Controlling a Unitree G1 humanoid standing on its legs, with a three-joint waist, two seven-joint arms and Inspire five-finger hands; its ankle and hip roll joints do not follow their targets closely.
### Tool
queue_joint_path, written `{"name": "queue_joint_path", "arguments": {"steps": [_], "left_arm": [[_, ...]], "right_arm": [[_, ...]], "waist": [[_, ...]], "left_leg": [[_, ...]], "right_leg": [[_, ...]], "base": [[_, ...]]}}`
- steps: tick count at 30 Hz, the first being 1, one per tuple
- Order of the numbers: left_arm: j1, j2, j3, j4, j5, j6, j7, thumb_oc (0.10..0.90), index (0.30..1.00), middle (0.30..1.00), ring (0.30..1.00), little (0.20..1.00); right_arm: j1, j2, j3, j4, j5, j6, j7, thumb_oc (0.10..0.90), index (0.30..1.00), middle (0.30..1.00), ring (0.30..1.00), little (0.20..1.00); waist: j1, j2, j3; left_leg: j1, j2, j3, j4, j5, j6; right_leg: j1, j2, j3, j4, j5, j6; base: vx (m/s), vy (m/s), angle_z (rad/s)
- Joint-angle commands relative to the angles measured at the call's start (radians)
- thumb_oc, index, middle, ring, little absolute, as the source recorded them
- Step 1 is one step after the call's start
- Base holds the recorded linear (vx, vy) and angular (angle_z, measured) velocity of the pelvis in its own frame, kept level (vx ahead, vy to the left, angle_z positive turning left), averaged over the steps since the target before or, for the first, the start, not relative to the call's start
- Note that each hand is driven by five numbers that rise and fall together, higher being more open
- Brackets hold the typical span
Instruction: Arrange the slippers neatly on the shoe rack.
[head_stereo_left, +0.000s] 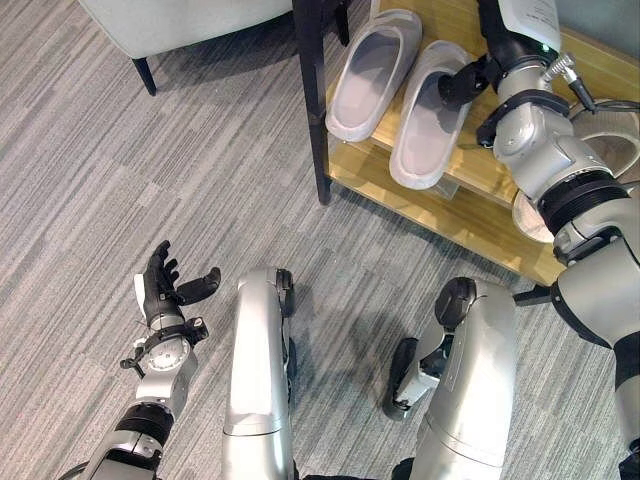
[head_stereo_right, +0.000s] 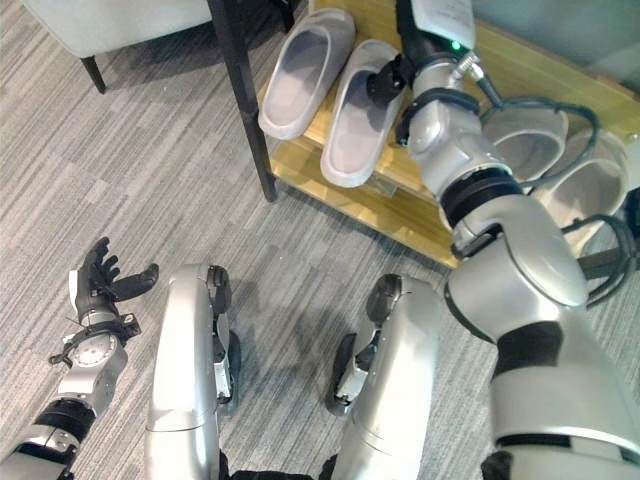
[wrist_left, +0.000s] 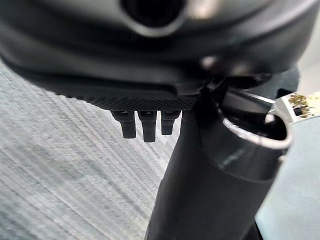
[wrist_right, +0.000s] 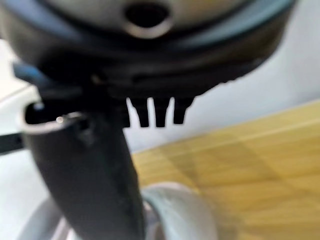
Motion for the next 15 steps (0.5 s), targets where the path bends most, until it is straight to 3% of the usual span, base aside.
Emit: {"name": "queue_joint_path", "arguments": {"steps": [1, 9, 15], "left_arm": [[-0.025, 0.088, -0.02, -0.106, -0.008, -0.089, -0.019, 0.8, 0.9, 0.9, 0.9, 0.9], [-0.051, 0.071, -0.033, -0.071, -0.033, -0.075, -0.022, 0.8, 0.9, 0.9, 0.9, 0.9], [-0.025, 0.06, -0.038, -0.071, -0.024, -0.086, -0.035, 0.8, 0.9, 0.9, 0.9, 0.9]], "right_arm": [[-0.168, -0.062, -0.034, 0.035, 0.055, -0.036, -0.039, 0.8, 0.9, 0.9, 0.9, 0.9], [-0.16, -0.052, -0.117, -0.025, 0.199, -0.088, -0.051, 0.8, 0.9, 0.9, 0.9, 0.9], [-0.179, -0.098, -0.154, -0.009, 0.305, -0.115, -0.039, 0.8, 0.9, 0.9, 0.9, 0.9]], "waist": [[0.047, 0.008, -0.039], [0.03, 0.022, -0.039], [0.052, 0.02, -0.039]], "left_leg": [[-0.009, 0.007, -0.091, -0.043, 0.065, -0.011], [-0.009, 0.009, -0.101, -0.016, 0.064, -0.005], [-0.009, 0.006, -0.099, -0.023, 0.07, -0.003]], "right_leg": [[0.046, 0.023, 0.137, 0.029, -0.027, 0.042], [0.046, 0.018, 0.128, 0.038, -0.032, 0.039], [0.046, 0.01, 0.125, 0.034, -0.028, 0.038]], "base": [[0.0, 0.0, 0.0], [0.0, 0.046, -0.02], [0.0, 0.013, 0.0]]}}
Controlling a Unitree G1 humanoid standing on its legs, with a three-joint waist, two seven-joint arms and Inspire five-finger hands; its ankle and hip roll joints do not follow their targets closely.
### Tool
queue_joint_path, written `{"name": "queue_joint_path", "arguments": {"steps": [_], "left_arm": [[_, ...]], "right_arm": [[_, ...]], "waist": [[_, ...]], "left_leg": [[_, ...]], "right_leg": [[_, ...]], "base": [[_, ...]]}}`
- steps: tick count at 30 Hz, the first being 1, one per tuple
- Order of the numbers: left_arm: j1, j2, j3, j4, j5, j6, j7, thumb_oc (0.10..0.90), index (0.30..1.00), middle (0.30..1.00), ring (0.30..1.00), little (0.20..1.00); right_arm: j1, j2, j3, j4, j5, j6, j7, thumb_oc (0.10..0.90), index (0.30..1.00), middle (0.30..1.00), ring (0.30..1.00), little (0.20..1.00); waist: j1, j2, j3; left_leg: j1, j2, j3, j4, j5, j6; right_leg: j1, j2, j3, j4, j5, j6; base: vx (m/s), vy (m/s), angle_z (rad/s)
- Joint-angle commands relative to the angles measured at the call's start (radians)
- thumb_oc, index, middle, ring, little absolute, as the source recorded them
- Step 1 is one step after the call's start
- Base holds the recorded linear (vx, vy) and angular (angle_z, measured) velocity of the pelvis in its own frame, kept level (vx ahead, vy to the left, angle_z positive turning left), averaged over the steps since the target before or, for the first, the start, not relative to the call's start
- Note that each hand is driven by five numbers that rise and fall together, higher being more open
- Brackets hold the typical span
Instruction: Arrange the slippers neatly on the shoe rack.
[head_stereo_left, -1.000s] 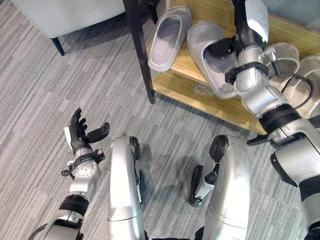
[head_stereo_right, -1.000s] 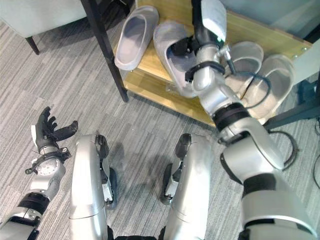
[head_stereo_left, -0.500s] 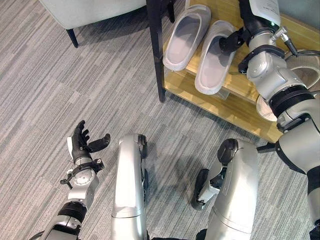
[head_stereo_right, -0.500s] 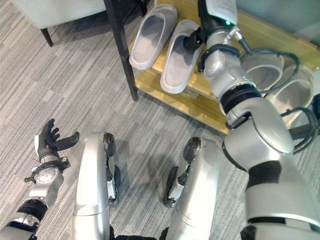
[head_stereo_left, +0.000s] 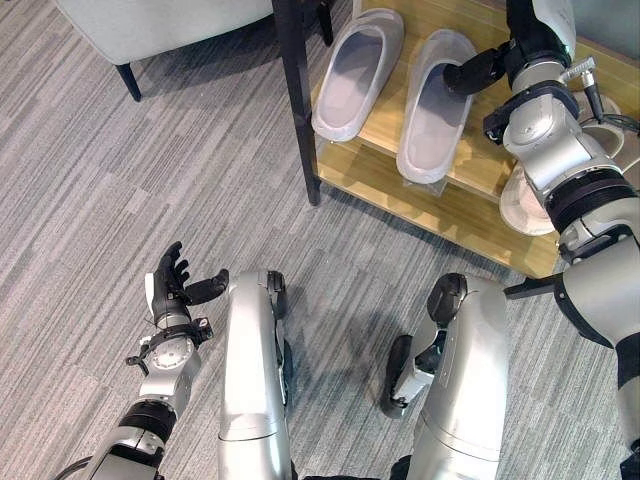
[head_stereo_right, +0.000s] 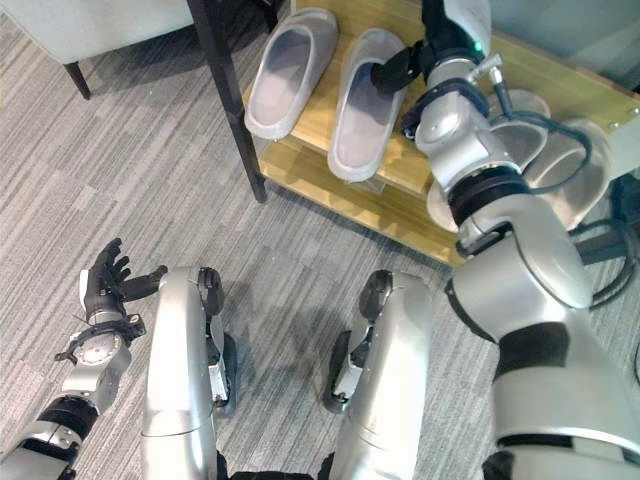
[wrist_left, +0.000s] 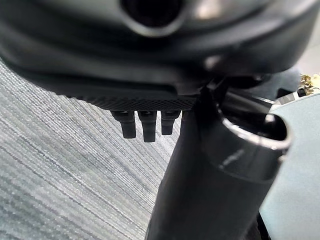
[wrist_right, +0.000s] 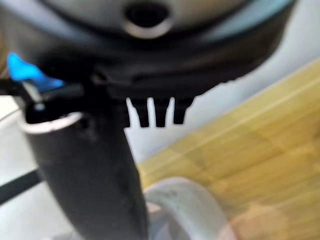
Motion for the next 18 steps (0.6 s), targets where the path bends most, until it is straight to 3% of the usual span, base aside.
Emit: {"name": "queue_joint_path", "arguments": {"steps": [1, 7, 12, 18], "left_arm": [[-0.004, 0.06, 0.0, -0.076, -0.003, -0.088, -0.002, 0.8, 0.9, 0.9, 0.9, 0.9], [-0.002, 0.056, -0.001, -0.061, -0.01, -0.092, -0.004, 0.8, 0.9, 0.9, 0.9, 0.9], [-0.029, 0.077, -0.023, -0.068, -0.015, -0.081, -0.041, 0.8, 0.9, 0.9, 0.9, 0.9], [-0.063, 0.108, -0.017, -0.044, -0.027, -0.052, -0.068, 0.8, 0.9, 0.9, 0.9, 0.9]], "right_arm": [[-0.179, -0.09, -0.061, -0.013, 0.088, -0.101, -0.038, 0.8, 0.9, 0.9, 0.9, 0.9], [-0.166, -0.105, -0.068, 0.002, 0.113, -0.096, -0.017, 0.8, 0.9, 0.9, 0.9, 0.9], [-0.183, -0.09, 0.013, 0.073, 0.21, -0.039, 0.141, 0.8, 0.9, 0.9, 0.9, 0.9], [-0.158, -0.078, 0.019, 0.069, 0.282, -0.033, 0.221, 0.8, 0.9, 0.9, 0.9, 0.9]], "waist": [[0.076, 0.017, -0.039], [0.094, -0.008, -0.039], [0.102, -0.032, -0.038], [0.094, -0.031, -0.038]], "left_leg": [[-0.002, 0.002, -0.09, -0.035, 0.07, -0.004], [-0.002, 0.002, -0.091, -0.039, 0.066, -0.004], [-0.002, 0.005, -0.088, -0.043, 0.057, -0.008], [-0.002, 0.013, -0.09, -0.041, 0.051, -0.007]], "right_leg": [[0.048, 0.009, 0.132, 0.032, -0.026, 0.034], [0.048, 0.009, 0.137, 0.028, -0.023, 0.036], [0.048, 0.008, 0.144, 0.02, -0.015, 0.039], [0.048, 0.009, 0.142, 0.011, -0.015, 0.037]], "base": [[0.0, 0.0, 0.0], [0.0, 0.0, 0.0], [0.0, 0.0, 0.0], [0.0, 0.019, 0.0]]}}
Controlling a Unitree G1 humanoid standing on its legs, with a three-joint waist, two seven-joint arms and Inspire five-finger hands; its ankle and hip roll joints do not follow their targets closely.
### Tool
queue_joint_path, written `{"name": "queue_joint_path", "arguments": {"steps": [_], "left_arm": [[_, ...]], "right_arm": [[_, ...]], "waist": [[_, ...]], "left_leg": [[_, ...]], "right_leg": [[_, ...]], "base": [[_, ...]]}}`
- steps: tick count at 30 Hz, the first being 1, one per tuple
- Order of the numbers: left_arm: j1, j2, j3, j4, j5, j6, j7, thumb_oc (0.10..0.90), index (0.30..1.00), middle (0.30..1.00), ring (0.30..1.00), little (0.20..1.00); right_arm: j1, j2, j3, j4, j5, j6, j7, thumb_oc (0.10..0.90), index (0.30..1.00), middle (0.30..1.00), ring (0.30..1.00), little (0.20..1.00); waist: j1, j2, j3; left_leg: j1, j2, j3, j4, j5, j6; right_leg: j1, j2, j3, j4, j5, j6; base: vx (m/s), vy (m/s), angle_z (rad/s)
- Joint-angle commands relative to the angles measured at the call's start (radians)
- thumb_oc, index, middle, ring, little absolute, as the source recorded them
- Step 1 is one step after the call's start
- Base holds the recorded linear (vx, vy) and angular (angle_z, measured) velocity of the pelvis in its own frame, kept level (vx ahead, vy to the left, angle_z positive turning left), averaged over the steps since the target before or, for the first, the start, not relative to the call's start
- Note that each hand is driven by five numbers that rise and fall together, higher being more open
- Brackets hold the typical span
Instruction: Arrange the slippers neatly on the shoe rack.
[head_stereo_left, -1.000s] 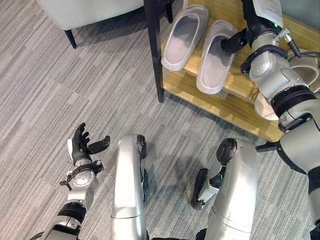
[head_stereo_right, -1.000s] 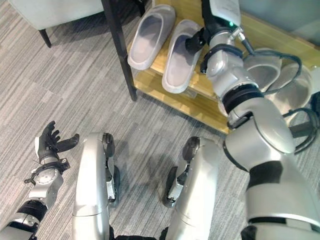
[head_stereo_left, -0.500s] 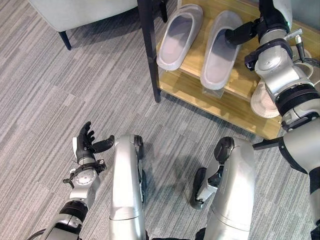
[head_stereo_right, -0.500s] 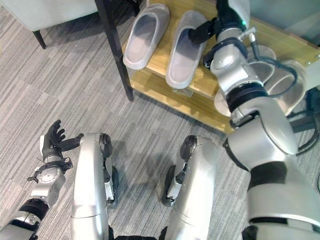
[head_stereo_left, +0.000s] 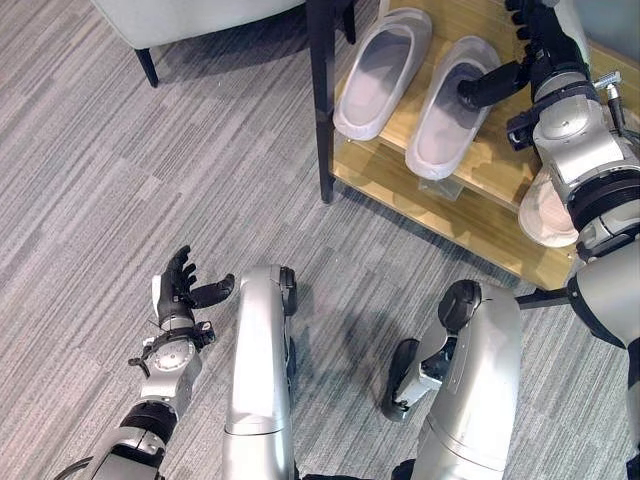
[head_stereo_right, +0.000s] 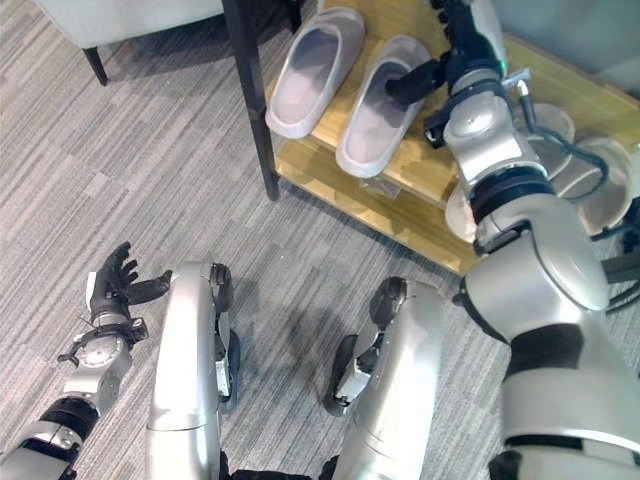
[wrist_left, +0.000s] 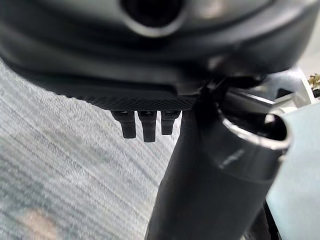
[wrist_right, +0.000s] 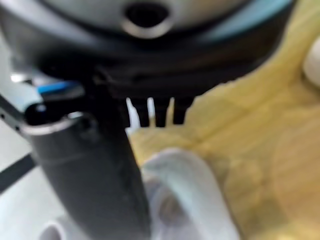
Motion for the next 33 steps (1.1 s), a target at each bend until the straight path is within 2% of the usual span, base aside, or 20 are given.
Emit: {"name": "queue_joint_path", "arguments": {"steps": [1, 6, 13, 21, 25, 33], "left_arm": [[-0.05, 0.115, 0.015, -0.058, -0.014, -0.052, -0.005, 0.8, 0.9, 0.9, 0.9, 0.9], [-0.05, 0.128, 0.017, -0.049, -0.005, -0.052, -0.013, 0.8, 0.9, 0.9, 0.9, 0.9], [-0.004, 0.132, 0.052, -0.05, -0.007, -0.056, -0.013, 0.8, 0.9, 0.9, 0.9, 0.9], [-0.007, 0.132, 0.053, -0.053, -0.009, -0.053, -0.019, 0.8, 0.9, 0.9, 0.9, 0.9], [-0.016, 0.127, 0.055, -0.038, -0.014, -0.05, -0.02, 0.8, 0.9, 0.9, 0.9, 0.9], [0.003, 0.123, 0.064, -0.049, -0.016, -0.051, -0.023, 0.8, 0.9, 0.9, 0.9, 0.9]], "right_arm": [[-0.155, -0.039, -0.022, 0.009, 0.054, -0.052, 0.006, 0.8, 0.9, 0.9, 0.9, 0.9], [-0.158, -0.038, -0.026, 0.03, 0.067, -0.047, 0.027, 0.8, 0.9, 0.9, 0.9, 0.9], [-0.144, -0.085, -0.049, -0.058, 0.151, -0.086, 0.039, 0.8, 0.9, 0.9, 0.9, 0.9], [-0.141, -0.119, 0.009, -0.156, 0.171, -0.08, 0.094, 0.8, 0.9, 0.9, 0.9, 0.9], [-0.113, -0.134, 0.002, -0.223, 0.242, -0.084, 0.129, 0.8, 0.9, 0.9, 0.9, 0.9], [-0.098, -0.186, 0.025, -0.309, 0.267, -0.09, 0.159, 0.8, 0.9, 0.9, 0.9, 0.9]], "waist": [[0.043, -0.014, -0.039], [0.04, -0.007, -0.039], [0.039, -0.004, -0.039], [0.03, -0.012, -0.039], [0.026, -0.013, -0.039], [0.024, -0.019, -0.039]], "left_leg": [[0.003, 0.014, -0.09, -0.041, 0.052, -0.006], [0.003, 0.013, -0.085, -0.043, 0.052, -0.004], [0.003, 0.016, -0.081, -0.05, 0.055, -0.005], [0.003, 0.016, -0.084, -0.055, 0.057, -0.008], [0.003, 0.021, -0.085, -0.058, 0.059, -0.009], [0.003, 0.024, -0.09, -0.066, 0.064, -0.01]], "right_leg": [[0.05, 0.009, 0.144, 0.012, -0.016, 0.038], [0.05, 0.01, 0.146, 0.015, -0.019, 0.037], [0.05, 0.011, 0.152, 0.017, -0.023, 0.034], [0.05, 0.01, 0.156, 0.01, -0.02, 0.032], [0.05, 0.01, 0.154, 0.008, -0.022, 0.032], [0.05, 0.01, 0.154, 0.002, -0.021, 0.03]], "base": [[-0.01, 0.059, -0.02], [0.0, 0.0, 0.0], [0.0, 0.0, 0.0], [0.0, 0.0, 0.0], [0.0, 0.0, 0.0], [-0.02, 0.002, -0.03]]}}
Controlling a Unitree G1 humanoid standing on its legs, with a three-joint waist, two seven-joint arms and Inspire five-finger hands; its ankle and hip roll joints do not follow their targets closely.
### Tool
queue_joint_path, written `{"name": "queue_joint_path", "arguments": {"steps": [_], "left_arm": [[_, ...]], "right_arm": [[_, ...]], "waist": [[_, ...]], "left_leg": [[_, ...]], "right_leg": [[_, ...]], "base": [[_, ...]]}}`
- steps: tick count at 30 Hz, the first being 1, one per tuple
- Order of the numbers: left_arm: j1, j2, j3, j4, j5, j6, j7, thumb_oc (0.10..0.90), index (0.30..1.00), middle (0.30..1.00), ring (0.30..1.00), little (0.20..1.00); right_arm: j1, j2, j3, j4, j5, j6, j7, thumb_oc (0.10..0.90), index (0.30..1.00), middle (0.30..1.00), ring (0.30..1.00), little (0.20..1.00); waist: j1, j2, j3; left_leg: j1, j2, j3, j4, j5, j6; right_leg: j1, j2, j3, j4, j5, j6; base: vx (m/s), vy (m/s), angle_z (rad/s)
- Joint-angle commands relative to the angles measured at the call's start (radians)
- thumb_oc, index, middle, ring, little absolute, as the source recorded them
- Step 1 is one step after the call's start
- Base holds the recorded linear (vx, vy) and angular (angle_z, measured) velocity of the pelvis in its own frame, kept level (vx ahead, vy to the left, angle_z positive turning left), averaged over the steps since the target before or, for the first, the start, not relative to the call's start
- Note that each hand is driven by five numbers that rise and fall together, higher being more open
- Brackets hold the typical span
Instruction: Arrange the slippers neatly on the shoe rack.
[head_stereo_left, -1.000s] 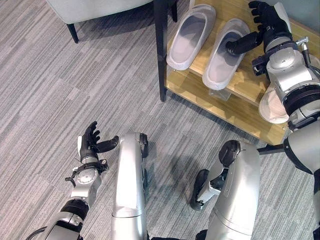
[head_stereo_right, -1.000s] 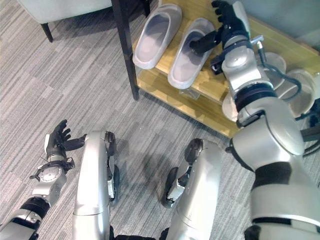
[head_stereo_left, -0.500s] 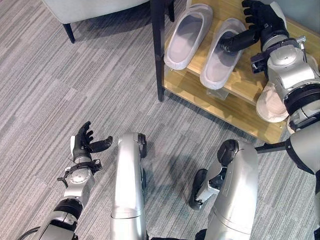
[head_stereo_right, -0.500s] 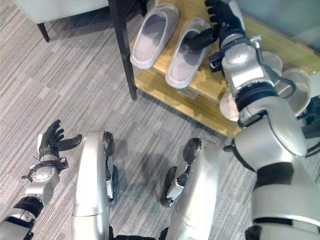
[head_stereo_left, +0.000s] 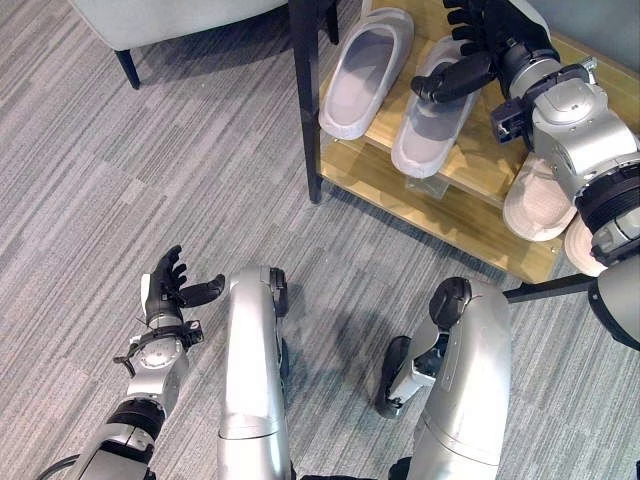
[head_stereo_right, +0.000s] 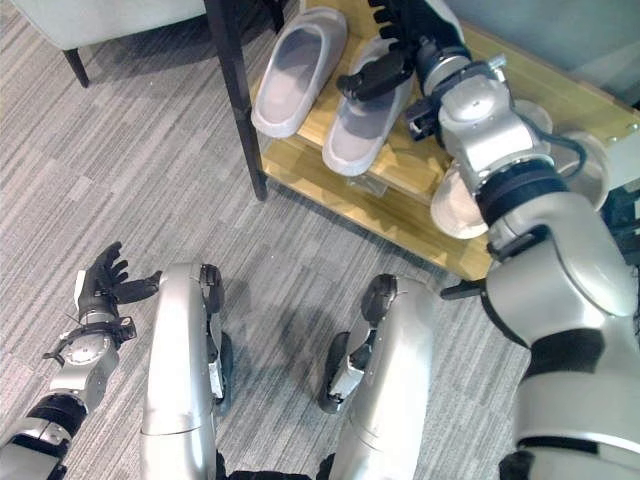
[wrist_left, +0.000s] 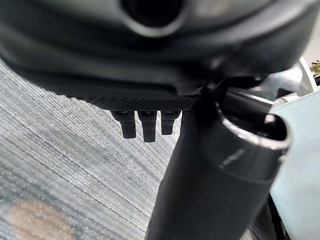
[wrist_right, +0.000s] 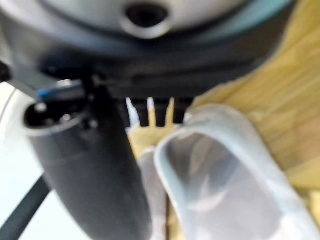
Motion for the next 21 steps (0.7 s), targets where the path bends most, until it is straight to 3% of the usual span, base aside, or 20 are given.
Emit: {"name": "queue_joint_path", "arguments": {"steps": [1, 13, 21], "left_arm": [[0.007, 0.071, 0.052, -0.087, -0.005, -0.07, 0.004, 0.8, 0.9, 0.9, 0.9, 0.9], [0.01, 0.071, 0.094, -0.053, 0.01, -0.065, 0.039, 0.8, 0.9, 0.9, 0.9, 0.9], [0.028, 0.05, 0.137, -0.048, 0.043, -0.061, 0.084, 0.8, 0.9, 0.9, 0.9, 0.9]], "right_arm": [[-0.104, -0.11, -0.029, -0.095, 0.055, -0.101, -0.016, 0.8, 0.9, 0.9, 0.9, 0.9], [-0.022, -0.195, -0.078, -0.279, 0.09, -0.154, -0.041, 0.8, 0.9, 0.9, 0.9, 0.9], [0.162, -0.261, -0.291, -0.47, -0.022, -0.243, -0.181, 0.8, 0.9, 0.9, 0.9, 0.9]], "waist": [[0.052, -0.002, -0.039], [0.033, -0.01, -0.039], [0.007, -0.015, -0.039]], "left_leg": [[0.008, 0.009, -0.075, -0.072, 0.065, -0.01], [0.008, 0.018, -0.072, -0.082, 0.065, -0.009], [0.008, 0.022, -0.063, -0.085, 0.06, -0.005]], "right_leg": [[0.051, -0.005, 0.171, 0.006, -0.027, 0.039], [0.051, -0.002, 0.167, -0.003, -0.025, 0.039], [0.051, 0.006, 0.167, -0.002, -0.03, 0.039]], "base": [[0.0, 0.0, 0.0], [0.0, 0.0, 0.0], [0.0, 0.0, 0.0]]}}
